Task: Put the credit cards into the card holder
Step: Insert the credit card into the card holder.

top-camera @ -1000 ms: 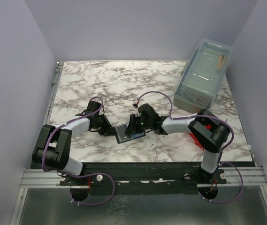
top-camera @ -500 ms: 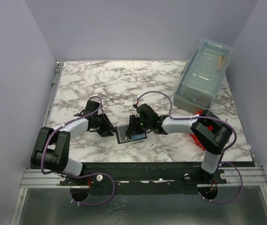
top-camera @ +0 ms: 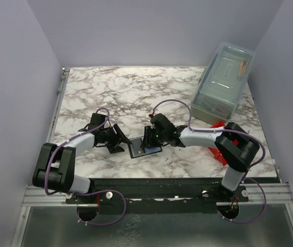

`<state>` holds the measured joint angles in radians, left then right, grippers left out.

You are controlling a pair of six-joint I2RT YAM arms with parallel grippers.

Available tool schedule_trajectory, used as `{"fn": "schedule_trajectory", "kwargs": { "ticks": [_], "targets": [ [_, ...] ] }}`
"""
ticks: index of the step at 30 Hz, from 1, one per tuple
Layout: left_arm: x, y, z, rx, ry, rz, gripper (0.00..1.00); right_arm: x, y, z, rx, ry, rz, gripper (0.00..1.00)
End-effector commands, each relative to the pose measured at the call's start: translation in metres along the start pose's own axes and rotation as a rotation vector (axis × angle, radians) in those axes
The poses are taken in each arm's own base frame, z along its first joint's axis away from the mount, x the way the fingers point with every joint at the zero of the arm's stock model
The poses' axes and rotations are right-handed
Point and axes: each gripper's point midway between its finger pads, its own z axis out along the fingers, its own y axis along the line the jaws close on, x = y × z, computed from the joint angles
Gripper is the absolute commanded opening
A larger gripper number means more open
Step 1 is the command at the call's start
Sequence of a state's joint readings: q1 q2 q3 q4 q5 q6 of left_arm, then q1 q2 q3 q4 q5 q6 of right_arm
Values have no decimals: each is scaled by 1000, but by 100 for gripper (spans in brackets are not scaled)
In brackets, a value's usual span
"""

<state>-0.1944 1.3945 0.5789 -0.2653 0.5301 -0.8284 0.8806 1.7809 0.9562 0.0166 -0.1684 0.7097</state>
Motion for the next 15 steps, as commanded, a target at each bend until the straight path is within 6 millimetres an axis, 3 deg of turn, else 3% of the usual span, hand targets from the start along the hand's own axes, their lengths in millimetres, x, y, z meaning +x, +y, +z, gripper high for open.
{"fn": "schedule_trajectory", "kwargs": {
  "ticks": [1, 9, 15],
  "targets": [
    [10, -4, 7, 73, 67, -15, 64, 11, -18, -8, 91, 7, 23, 41],
    [16, -21, 13, 214, 118, -29, 65, 13, -8, 4, 24, 20, 43, 38],
    [16, -23, 10, 225, 103, -27, 65, 0, -12, -24, 105, -23, 35, 41]
  ]
}}
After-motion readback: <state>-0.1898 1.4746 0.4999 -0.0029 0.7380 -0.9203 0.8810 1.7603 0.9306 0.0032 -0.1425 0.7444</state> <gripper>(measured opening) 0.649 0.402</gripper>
